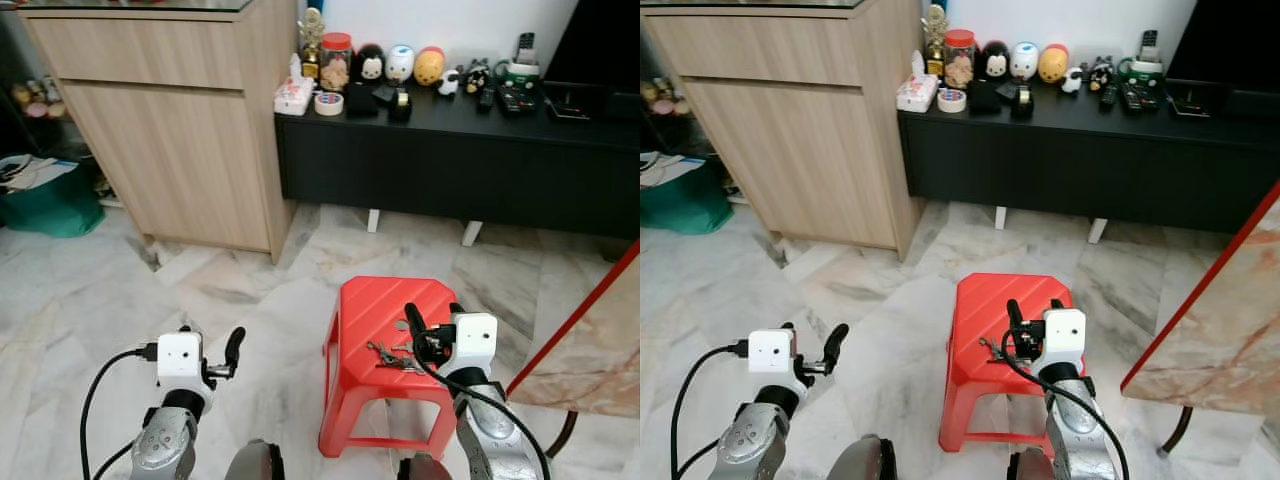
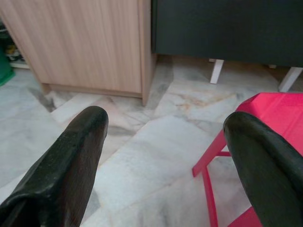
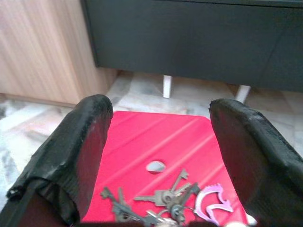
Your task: Hang keys on a hook
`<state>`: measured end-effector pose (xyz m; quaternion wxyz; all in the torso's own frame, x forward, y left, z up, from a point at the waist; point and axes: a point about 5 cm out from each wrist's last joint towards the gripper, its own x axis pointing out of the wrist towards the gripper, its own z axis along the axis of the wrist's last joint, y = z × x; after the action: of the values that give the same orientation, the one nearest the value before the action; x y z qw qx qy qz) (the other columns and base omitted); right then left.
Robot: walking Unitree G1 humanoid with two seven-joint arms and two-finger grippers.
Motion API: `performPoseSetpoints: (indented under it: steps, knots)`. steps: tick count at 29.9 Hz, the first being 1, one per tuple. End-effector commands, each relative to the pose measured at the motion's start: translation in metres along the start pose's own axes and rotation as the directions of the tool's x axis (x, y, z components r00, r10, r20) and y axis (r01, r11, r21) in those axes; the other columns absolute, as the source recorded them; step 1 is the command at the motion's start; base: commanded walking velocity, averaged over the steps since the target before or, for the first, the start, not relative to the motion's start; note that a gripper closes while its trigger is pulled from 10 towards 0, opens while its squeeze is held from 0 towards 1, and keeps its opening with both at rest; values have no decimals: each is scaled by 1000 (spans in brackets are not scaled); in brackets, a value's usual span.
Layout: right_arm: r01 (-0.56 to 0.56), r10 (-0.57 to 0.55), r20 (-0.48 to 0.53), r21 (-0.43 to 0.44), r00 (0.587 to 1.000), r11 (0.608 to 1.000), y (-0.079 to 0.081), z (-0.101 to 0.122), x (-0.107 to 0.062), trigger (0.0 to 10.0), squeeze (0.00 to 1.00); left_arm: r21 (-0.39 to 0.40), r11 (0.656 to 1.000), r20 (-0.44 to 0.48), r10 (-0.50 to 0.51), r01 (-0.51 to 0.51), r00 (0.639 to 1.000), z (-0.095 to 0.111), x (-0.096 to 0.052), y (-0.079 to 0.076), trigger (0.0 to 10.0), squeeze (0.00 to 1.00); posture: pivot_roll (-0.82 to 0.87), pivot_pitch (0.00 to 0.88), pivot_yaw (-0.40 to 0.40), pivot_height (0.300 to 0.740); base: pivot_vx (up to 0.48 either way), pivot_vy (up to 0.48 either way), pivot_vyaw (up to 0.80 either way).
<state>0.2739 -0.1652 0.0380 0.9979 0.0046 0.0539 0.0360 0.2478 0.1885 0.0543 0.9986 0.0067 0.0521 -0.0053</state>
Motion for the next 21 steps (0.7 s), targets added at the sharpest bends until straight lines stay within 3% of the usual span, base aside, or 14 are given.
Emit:
performPoseSetpoints:
  steps: [1, 7, 10, 21]
  knots:
    - [-5, 5, 0, 7, 1000, 1000, 4, -1, 0, 10000, 0, 19, 1000, -8, 4, -4, 1000, -1, -2, 4, 10000, 0, 17, 78, 16, 647, 0, 0, 0]
    - [-6, 6, 0, 10, 1000, 1000, 4, -2, 0, 10000, 0, -5, 1000, -17, 8, -8, 1000, -2, -2, 4, 10000, 0, 17, 80, 17, 647, 0, 0, 0]
    - [-5, 5, -2, 10, 1000, 1000, 4, -2, 0, 10000, 0, 1, 1000, -13, 2, -2, 1000, 0, -1, 4, 10000, 0, 17, 80, 17, 647, 0, 420, 0]
    - [-8, 8, -4, 6, 1000, 1000, 5, -3, -1, 10000, 0, -2, 1000, 20, -20, 20, 1000, 5, -2, 1, 10000, 0, 19, 82, 22, 647, 0, 0, 0]
